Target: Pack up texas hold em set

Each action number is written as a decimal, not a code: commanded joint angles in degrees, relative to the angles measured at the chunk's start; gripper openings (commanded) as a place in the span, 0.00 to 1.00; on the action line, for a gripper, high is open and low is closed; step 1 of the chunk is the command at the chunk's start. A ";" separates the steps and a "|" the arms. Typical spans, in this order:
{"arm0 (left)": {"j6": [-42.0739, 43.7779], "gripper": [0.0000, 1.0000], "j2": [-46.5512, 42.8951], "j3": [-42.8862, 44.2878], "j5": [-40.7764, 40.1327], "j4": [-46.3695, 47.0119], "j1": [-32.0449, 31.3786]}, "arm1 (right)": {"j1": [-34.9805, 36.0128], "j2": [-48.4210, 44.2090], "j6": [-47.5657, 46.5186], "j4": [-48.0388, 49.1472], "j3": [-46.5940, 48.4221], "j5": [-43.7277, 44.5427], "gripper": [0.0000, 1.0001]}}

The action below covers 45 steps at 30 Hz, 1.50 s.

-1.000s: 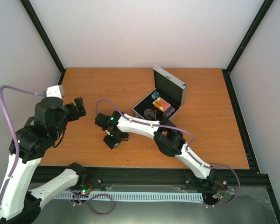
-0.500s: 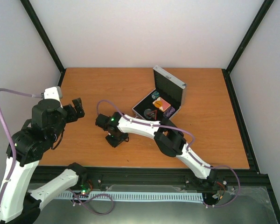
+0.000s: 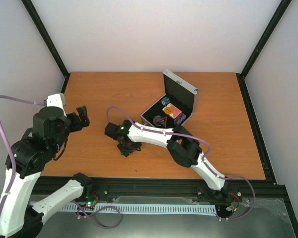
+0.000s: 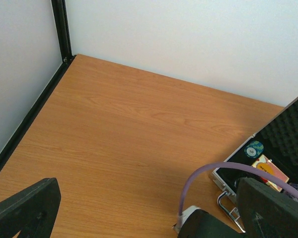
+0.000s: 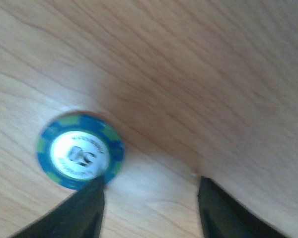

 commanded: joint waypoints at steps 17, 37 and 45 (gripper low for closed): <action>8.20 0.95 13.58 -5.28 36.95 -3.31 0.28 | -12.20 -25.79 1.96 -2.95 -16.95 12.36 1.00; -1.00 0.84 26.59 -26.65 31.12 7.82 -6.24 | -29.31 -36.32 -4.47 1.88 -27.68 9.70 1.00; -3.26 0.83 29.53 -33.10 27.07 18.08 -9.02 | -29.40 -35.21 -6.81 2.20 -26.91 8.80 1.00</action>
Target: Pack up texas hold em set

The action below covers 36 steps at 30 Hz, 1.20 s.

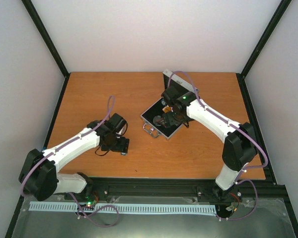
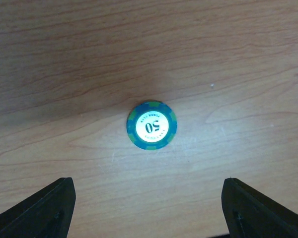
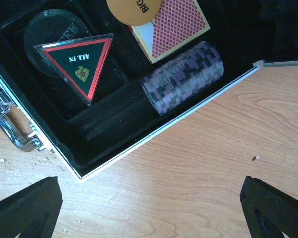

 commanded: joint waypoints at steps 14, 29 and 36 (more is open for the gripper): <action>-1.51 0.83 12.84 -1.88 -5.72 13.92 -2.73 | -0.61 1.36 -2.13 0.72 1.56 -1.20 1.00; -4.47 0.77 14.07 -7.87 -8.70 16.60 -6.03 | -0.96 1.73 -1.91 0.34 0.78 -2.32 1.00; -5.37 0.71 11.01 -10.34 -8.20 15.62 -6.04 | -1.03 3.21 -1.92 0.14 2.66 -3.38 1.00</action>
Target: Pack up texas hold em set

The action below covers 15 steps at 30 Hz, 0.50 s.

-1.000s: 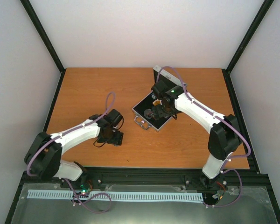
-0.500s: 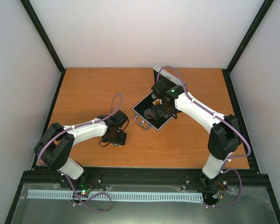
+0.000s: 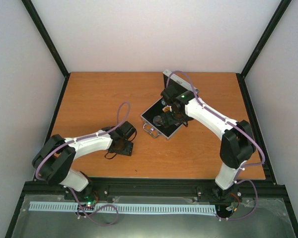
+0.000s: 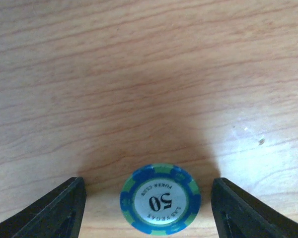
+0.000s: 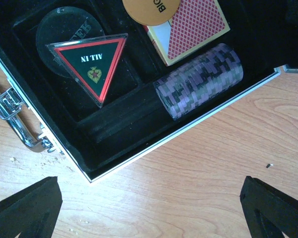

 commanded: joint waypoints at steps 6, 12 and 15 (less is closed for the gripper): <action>-2.16 0.71 -4.23 -3.85 1.84 -3.98 -0.46 | -0.40 1.40 0.02 -0.19 1.15 -0.94 1.00; -0.81 0.71 -2.42 -3.04 2.96 -2.98 -0.46 | -0.40 1.64 0.25 0.25 0.74 -1.35 1.00; 0.29 0.69 -0.82 -2.23 3.52 -2.07 -0.45 | -0.40 1.75 0.27 0.21 0.84 -1.32 1.00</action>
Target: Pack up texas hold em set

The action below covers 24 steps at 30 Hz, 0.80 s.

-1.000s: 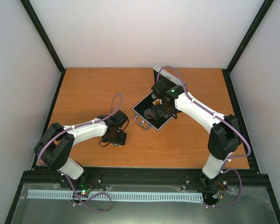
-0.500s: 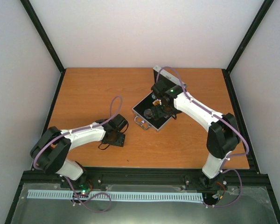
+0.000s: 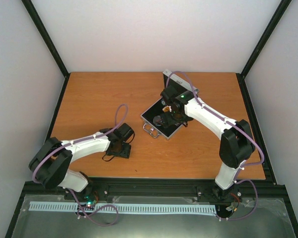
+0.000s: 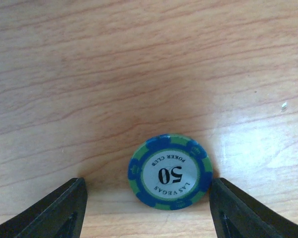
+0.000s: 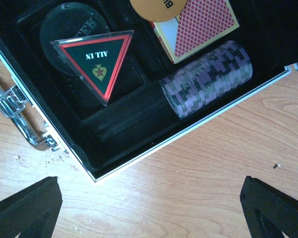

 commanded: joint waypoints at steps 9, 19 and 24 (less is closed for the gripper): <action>1.63 0.58 2.65 1.33 4.77 -0.78 -0.50 | -0.38 -0.19 0.87 0.36 -0.78 0.01 1.00; -1.45 0.48 1.02 -1.35 5.30 -0.94 -1.44 | -0.37 -0.36 0.97 1.05 -1.45 -0.21 1.00; -2.25 0.44 1.34 -1.70 4.07 -0.98 -2.09 | -0.37 -0.38 0.90 1.19 -1.91 -0.29 1.00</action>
